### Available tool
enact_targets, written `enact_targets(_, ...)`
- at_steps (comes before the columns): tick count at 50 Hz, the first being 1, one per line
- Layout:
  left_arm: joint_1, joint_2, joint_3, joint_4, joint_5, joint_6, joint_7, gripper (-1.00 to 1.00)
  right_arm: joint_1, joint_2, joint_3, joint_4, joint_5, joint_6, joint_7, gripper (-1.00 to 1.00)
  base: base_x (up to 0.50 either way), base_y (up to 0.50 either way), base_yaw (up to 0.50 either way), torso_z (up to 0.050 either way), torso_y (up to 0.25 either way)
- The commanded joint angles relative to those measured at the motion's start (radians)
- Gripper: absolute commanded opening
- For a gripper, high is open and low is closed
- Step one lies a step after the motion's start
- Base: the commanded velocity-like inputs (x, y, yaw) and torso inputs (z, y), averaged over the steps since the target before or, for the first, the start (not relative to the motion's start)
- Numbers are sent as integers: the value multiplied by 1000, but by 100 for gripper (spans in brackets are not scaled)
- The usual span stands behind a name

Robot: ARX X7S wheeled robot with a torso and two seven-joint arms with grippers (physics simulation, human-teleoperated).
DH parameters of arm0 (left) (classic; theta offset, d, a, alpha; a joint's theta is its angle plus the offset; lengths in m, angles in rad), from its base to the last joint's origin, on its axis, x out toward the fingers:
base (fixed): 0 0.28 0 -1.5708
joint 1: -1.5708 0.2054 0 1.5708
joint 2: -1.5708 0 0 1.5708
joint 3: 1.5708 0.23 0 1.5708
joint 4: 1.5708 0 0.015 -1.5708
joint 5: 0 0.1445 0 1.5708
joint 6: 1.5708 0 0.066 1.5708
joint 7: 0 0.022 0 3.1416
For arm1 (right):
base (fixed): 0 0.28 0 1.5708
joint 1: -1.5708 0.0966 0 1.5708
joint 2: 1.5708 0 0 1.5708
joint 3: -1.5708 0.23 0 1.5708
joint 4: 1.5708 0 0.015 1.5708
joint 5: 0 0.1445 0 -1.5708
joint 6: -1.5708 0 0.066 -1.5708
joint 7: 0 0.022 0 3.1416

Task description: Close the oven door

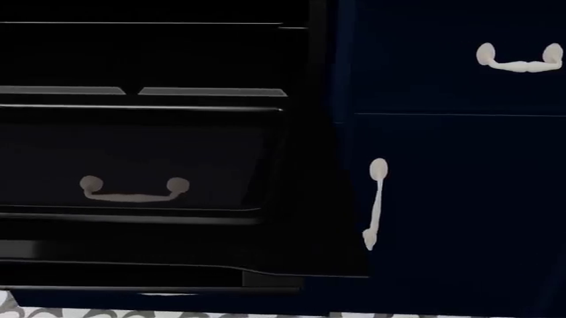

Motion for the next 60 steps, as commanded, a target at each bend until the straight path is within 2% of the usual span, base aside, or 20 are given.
enact_targets(1, 2, -2, 1, 3, -3, 3, -2, 100, -1, 2, -3, -3, 3, -2, 2, 100, 0, 230, 0, 0, 0)
enact_targets(5, 2, -2, 2, 1, -2, 4, -2, 100, -1, 2, -4, -2, 4, -4, 2, 100, 0, 230, 0, 0, 0)
enact_targets(7, -4, -15, -12, 75, -34, -69, -31, 100, 0, 2, -4, -1, 4, -6, 1, 100, 0, 229, 0, 0, 0)
enact_targets(8, 2, -6, 0, 17, -10, -10, -9, 100, 0, 3, -5, -1, 4, -6, 1, 100, 0, 227, 0, 0, 0)
enact_targets(10, 1, -2, 4, -4, -3, 10, -2, 100, 0, 3, -5, 0, 4, -7, 1, 100, 0, 229, 0, 0, 0)
enact_targets(60, 3, -6, 10, -4, -18, 25, -3, 100, -2, 10, -16, -5, 16, -20, 7, 100, 0, 218, 0, 0, 0)
